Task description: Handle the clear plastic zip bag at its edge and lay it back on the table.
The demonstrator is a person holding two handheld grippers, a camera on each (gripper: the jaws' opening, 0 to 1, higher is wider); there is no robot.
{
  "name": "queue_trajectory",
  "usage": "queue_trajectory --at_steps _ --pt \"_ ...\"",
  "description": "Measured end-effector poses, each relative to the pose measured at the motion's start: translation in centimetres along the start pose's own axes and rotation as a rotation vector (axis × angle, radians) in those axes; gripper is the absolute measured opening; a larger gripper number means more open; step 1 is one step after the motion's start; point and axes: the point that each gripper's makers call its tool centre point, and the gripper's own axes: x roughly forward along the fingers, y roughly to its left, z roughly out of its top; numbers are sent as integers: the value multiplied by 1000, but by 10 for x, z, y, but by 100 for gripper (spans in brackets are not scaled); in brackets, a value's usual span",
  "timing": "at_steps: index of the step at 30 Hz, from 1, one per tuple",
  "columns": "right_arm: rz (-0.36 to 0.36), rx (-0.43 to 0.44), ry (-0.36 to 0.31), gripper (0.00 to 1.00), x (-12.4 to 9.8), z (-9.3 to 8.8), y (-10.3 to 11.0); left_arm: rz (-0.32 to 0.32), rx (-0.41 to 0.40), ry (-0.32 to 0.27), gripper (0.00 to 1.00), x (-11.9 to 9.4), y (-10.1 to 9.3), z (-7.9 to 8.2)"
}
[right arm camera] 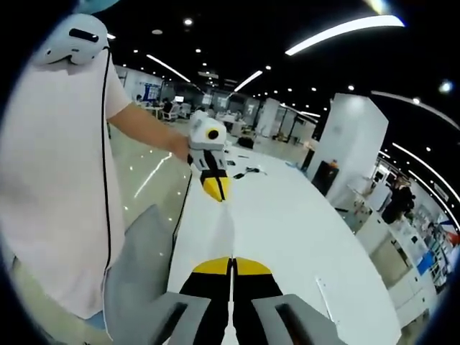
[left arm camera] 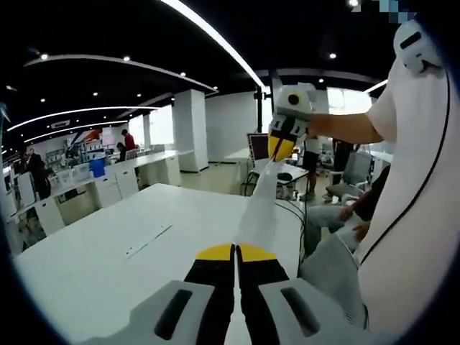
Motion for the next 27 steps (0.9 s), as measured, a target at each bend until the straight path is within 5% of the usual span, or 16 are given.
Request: queue_trajectory --at_steps 23,27 --pt "-62 69 -4 0 1 -22 -14 0 46 46 0 -4 1 25" --pt "-77 85 1 9 1 -23 -16 2 50 55 0 -5 0 24"
